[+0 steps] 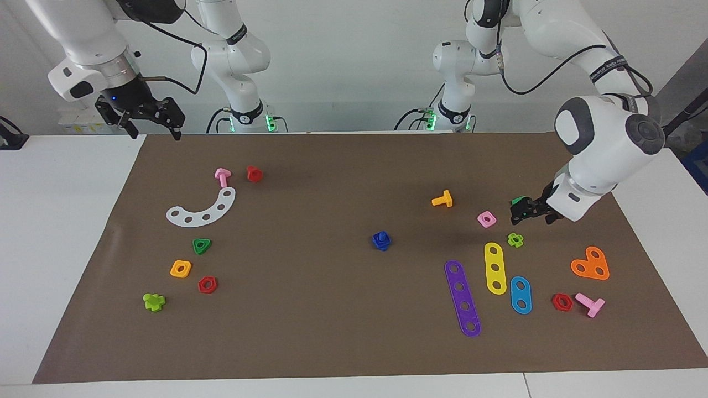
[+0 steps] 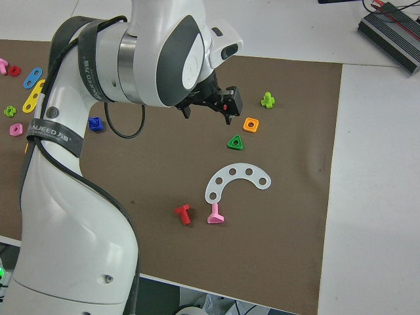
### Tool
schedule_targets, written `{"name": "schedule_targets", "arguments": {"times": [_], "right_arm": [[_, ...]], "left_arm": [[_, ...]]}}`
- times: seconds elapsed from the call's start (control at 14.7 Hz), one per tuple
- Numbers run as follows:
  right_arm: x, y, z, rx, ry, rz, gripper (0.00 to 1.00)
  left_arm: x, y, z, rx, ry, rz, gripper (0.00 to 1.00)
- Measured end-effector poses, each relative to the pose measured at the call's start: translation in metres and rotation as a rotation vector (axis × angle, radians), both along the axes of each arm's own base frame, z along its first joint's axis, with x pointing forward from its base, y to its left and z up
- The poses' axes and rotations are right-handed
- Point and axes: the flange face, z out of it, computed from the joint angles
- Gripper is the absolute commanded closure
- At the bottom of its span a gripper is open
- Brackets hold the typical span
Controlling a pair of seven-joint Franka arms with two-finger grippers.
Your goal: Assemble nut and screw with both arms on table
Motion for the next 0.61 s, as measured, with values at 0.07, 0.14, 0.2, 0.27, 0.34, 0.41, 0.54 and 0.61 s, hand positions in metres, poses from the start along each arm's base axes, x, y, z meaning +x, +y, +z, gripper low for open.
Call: {"name": "schedule_targets", "arguments": {"times": [0.07, 0.14, 0.2, 0.27, 0.34, 0.41, 0.54, 0.61], "right_arm": [[0.001, 0.0, 0.0, -0.001, -0.005, 0.0, 0.0], [0.001, 0.0, 0.001, -0.002, -0.008, 0.0, 0.0], [0.002, -0.001, 0.001, -0.003, -0.009, -0.002, 0.0], [0.003, -0.004, 0.002, -0.004, -0.01, -0.007, 0.0], [0.005, -0.005, 0.002, -0.005, -0.011, -0.01, 0.0], [0.008, -0.005, 0.002, -0.007, -0.01, -0.011, 0.0], [0.014, -0.003, -0.002, -0.01, -0.005, -0.008, 0.0], [0.016, -0.002, -0.003, -0.011, -0.004, -0.005, 0.0]], "left_arm": [[-0.007, 0.001, 0.017, -0.003, -0.018, -0.001, 0.0], [-0.015, 0.002, 0.035, -0.004, -0.034, 0.0, 0.0], [-0.024, 0.005, 0.051, -0.006, -0.049, 0.002, 0.0], [-0.031, 0.006, 0.064, -0.008, -0.06, 0.004, 0.0], [-0.038, 0.007, 0.075, -0.009, -0.063, 0.003, 0.0], [-0.041, 0.007, 0.083, -0.008, -0.062, 0.003, 0.0], [-0.044, 0.008, 0.092, 0.017, -0.052, -0.002, 0.0], [-0.044, 0.007, 0.094, 0.032, -0.046, -0.007, 0.0]]}}
